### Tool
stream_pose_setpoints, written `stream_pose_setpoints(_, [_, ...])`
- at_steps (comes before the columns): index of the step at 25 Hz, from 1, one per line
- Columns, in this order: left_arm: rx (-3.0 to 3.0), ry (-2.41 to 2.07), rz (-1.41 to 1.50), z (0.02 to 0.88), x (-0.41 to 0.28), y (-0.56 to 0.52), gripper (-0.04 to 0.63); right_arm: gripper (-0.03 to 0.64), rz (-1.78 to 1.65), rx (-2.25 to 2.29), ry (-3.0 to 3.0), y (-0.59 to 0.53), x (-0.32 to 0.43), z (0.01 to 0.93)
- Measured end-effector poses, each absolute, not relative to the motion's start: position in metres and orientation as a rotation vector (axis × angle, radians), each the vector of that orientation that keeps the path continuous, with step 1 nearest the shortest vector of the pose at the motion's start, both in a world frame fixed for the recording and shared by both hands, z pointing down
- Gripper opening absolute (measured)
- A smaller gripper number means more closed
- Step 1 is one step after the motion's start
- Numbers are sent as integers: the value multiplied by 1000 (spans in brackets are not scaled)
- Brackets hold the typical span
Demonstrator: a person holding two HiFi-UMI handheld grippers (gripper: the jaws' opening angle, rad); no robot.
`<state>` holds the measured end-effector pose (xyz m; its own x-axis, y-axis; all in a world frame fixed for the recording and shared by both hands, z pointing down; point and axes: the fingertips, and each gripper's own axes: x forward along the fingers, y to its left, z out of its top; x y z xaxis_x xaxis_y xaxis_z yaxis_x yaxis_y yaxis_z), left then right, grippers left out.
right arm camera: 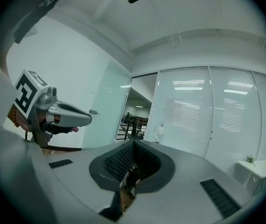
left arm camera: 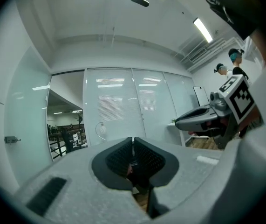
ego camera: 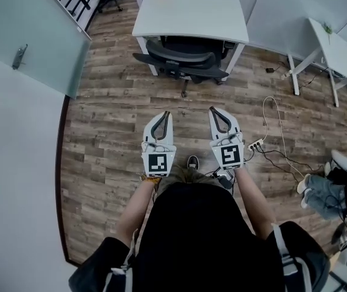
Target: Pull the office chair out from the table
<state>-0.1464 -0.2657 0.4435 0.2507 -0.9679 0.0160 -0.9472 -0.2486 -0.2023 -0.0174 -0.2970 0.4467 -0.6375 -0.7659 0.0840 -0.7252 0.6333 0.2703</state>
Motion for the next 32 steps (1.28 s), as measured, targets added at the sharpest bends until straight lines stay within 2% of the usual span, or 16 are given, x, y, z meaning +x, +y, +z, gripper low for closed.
stream_pose_setpoints(19, [-2396, 1610, -474, 510, -220, -414, 29, 6, -374, 1172, -2451, -421, -37, 491])
stream_pose_setpoints(30, [-2250, 1130, -966, 573, -266, -500, 31, 9, -516, 833, -2197, -480, -68, 572])
stream_pose_setpoints(31, [-2233, 1067, -1015, 583, -268, -507, 34, 19, -524, 787, -2167, -483, -70, 582])
stream_pose_setpoints(32, [-2218, 1004, -1062, 594, -270, -512, 40, 62, -527, 748, -2137, -486, -71, 592])
